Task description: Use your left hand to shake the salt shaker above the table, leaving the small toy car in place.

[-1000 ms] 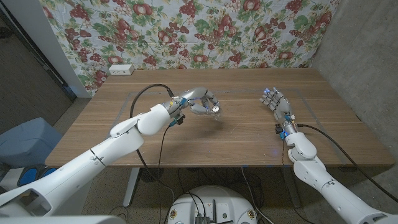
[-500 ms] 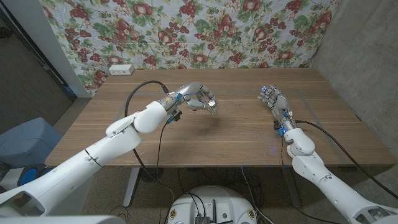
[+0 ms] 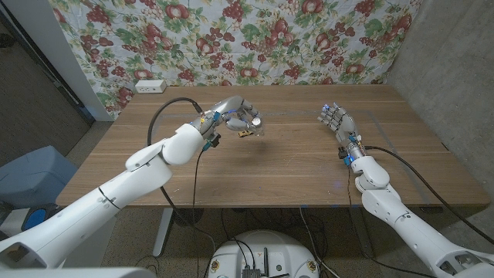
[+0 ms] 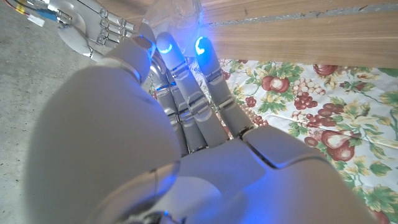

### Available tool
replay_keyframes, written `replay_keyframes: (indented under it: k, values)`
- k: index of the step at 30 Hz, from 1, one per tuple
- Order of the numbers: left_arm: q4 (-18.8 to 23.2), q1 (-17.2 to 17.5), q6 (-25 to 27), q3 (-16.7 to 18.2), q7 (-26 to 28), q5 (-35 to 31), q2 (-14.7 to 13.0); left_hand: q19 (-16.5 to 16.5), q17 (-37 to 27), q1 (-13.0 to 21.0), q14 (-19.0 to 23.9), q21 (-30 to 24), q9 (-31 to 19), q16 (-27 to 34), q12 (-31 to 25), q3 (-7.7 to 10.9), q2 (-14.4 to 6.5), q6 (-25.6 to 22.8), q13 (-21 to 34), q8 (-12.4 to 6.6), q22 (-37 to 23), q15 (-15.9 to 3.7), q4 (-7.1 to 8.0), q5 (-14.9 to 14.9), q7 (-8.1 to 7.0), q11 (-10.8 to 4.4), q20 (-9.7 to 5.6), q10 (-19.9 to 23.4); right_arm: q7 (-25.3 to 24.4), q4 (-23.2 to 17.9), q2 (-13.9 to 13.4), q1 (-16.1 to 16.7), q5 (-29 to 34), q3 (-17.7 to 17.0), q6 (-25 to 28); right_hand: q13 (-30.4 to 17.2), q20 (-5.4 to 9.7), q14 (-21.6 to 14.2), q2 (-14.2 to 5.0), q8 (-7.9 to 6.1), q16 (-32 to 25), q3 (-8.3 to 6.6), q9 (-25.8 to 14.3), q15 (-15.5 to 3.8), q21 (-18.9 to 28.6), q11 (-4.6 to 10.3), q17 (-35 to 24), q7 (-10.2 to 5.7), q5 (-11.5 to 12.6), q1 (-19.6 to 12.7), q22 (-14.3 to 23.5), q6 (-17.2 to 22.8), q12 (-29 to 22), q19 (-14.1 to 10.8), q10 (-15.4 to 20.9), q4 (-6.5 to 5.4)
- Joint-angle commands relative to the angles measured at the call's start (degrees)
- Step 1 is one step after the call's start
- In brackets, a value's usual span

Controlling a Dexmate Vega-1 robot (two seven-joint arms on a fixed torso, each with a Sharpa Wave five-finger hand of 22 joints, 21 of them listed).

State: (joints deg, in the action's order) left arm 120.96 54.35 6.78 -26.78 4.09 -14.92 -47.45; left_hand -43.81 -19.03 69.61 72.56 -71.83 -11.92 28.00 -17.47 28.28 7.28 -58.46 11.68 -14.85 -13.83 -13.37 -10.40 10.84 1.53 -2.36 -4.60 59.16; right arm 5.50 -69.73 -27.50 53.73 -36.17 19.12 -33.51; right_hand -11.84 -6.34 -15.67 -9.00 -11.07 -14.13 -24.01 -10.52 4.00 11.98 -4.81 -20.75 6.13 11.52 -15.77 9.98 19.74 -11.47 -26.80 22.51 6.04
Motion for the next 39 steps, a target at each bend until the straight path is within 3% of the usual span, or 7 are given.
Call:
replay_keyframes:
  k: [1, 39]
  values:
    - [2.82, 2.78, 3.94, 2.38, 4.06, -0.38, -0.8, 0.36, -0.37, 10.19, 0.12, -0.6, -0.51, 0.52, -0.13, 0.09, -10.36, -4.4, 2.1, -0.21, 0.05, -0.14, 0.1, 0.36, 3.8, 0.58, -6.42, 6.13, 0.3, 0.09, -0.24, -0.91, 0.71, 0.58, 0.55, -0.18, 0.24, -0.16, 0.07, -0.13, -0.03, -0.08, -0.17, -0.06, -0.05, 0.0, 0.01, 0.0, 0.07, 0.31, 0.34, 0.12, -0.34, -0.24, 0.4, 0.28]
    - [5.95, 7.83, 11.31, 6.0, 15.69, -2.55, 1.24, 1.31, -1.32, 10.26, 0.04, -2.56, -0.68, 0.53, 0.27, 0.14, -10.1, -4.84, 2.4, 0.65, 0.68, -0.13, 0.12, 0.7, 3.61, 0.32, -6.32, 6.42, 0.45, 1.1, 0.13, -2.27, 0.85, 0.96, 0.73, -0.21, 0.2, -0.23, 0.11, -0.16, -0.04, -0.2, -0.18, -0.01, -0.05, -0.09, 0.06, 0.1, 0.05, 0.4, 0.34, 0.19, -0.36, -0.32, 0.44, 0.43]
